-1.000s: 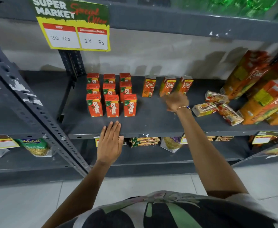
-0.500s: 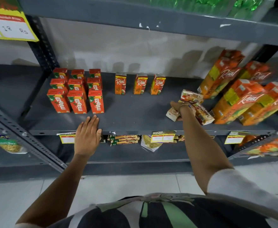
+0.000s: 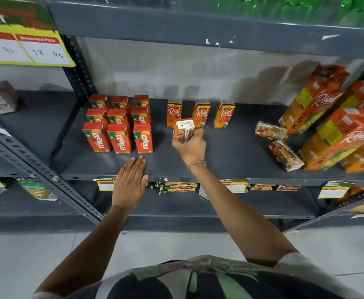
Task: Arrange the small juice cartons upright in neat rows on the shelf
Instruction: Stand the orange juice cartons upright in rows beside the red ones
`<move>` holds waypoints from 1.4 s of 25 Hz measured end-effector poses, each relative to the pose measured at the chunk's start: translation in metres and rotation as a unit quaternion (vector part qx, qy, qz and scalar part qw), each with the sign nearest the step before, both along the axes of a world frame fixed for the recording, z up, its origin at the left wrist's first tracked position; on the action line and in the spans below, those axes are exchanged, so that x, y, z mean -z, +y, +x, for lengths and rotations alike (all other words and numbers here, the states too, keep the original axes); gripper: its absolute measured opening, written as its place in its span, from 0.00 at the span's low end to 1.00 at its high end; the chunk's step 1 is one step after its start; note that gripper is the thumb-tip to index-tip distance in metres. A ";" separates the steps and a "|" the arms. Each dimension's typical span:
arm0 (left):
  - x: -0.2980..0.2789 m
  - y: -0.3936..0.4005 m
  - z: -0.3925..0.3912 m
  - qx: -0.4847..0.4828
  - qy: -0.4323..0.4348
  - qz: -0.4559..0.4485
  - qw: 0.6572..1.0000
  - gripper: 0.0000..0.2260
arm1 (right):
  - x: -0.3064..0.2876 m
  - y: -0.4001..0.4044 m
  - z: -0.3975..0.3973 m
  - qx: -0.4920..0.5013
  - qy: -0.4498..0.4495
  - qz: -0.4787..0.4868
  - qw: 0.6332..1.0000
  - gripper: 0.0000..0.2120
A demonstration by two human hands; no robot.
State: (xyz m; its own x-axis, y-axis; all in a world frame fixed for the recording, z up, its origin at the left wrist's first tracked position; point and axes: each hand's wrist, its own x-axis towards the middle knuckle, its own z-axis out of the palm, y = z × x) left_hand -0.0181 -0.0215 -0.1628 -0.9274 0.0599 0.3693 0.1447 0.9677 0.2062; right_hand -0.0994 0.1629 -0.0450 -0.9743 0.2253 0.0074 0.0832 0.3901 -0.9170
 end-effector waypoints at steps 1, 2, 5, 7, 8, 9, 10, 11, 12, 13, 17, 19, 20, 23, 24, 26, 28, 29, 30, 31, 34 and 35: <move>0.000 -0.001 0.000 0.003 -0.003 0.001 1.000 0.24 | 0.006 -0.007 -0.001 -0.006 -0.005 -0.001 1.000 0.22; 0.000 0.000 0.001 0.002 -0.004 0.004 1.000 0.24 | 0.012 -0.010 -0.004 -0.010 -0.015 0.005 1.000 0.23; 0.000 0.001 -0.001 -0.005 -0.004 0.016 1.000 0.24 | 0.011 0.002 -0.013 -0.080 -0.044 0.062 0.994 0.27; 0.001 0.001 -0.001 -0.001 -0.003 0.014 1.000 0.25 | -0.007 0.023 -0.024 -0.170 -0.027 0.134 0.976 0.36; 0.001 0.001 0.000 0.000 0.000 0.013 1.000 0.25 | -0.018 0.033 -0.031 -0.228 0.006 0.197 0.954 0.38; 0.002 0.001 -0.001 0.001 0.004 0.013 1.000 0.25 | -0.030 0.040 -0.039 -0.289 0.037 0.264 0.920 0.38; 0.002 0.001 -0.002 0.003 0.005 0.014 1.000 0.25 | -0.041 0.043 -0.044 -0.342 0.054 0.323 0.881 0.38; 0.003 0.000 -0.002 0.004 0.006 0.014 1.000 0.24 | -0.047 0.044 -0.049 -0.383 0.060 0.368 0.845 0.38; 0.004 -0.001 -0.002 0.004 0.006 0.013 1.000 0.24 | -0.050 0.042 -0.053 -0.411 0.064 0.406 0.813 0.37; 0.004 -0.001 -0.002 0.005 0.005 0.012 1.000 0.24 | -0.051 0.039 -0.056 -0.426 0.068 0.436 0.790 0.35; 0.003 -0.002 -0.002 0.007 0.003 0.016 1.000 0.24 | -0.052 0.034 -0.063 -0.435 0.062 0.488 0.754 0.31; 0.003 -0.002 -0.002 0.008 0.003 0.015 1.000 0.24 | -0.056 0.030 -0.065 -0.430 0.051 0.491 0.756 0.26; 0.002 -0.001 -0.003 0.009 0.002 0.017 1.000 0.24 | -0.058 0.026 -0.063 -0.415 0.045 0.485 0.769 0.23; 0.001 -0.001 -0.002 0.006 0.002 0.020 1.000 0.24 | -0.051 0.007 -0.055 -0.277 0.043 0.452 0.847 0.25; 0.001 -0.001 -0.002 0.004 0.003 0.021 1.000 0.24 | -0.046 0.000 -0.052 -0.215 0.045 0.430 0.876 0.27; 0.001 -0.001 -0.001 0.004 0.000 0.019 1.000 0.24 | -0.038 -0.012 -0.048 -0.119 0.035 0.369 0.921 0.29; -0.001 0.000 -0.001 0.005 -0.002 0.016 1.000 0.24 | -0.033 -0.020 -0.047 -0.073 0.019 0.326 0.942 0.29; -0.002 0.000 0.000 0.005 -0.005 0.017 1.000 0.24 | -0.033 -0.022 -0.047 -0.063 0.012 0.316 0.947 0.29; -0.003 0.000 0.000 0.004 -0.007 0.017 1.000 0.24 | -0.034 -0.023 -0.046 -0.057 0.008 0.313 0.948 0.29; -0.005 0.001 0.001 0.001 -0.010 0.018 1.000 0.24 | -0.034 -0.023 -0.046 -0.053 0.003 0.314 0.948 0.30; -0.009 0.010 0.005 -0.017 -0.010 0.020 1.000 0.25 | -0.038 -0.018 -0.044 -0.056 -0.007 0.318 0.946 0.30; -0.009 0.015 0.005 -0.011 -0.010 0.014 1.000 0.25 | -0.041 -0.011 -0.044 -0.052 -0.013 0.315 0.948 0.30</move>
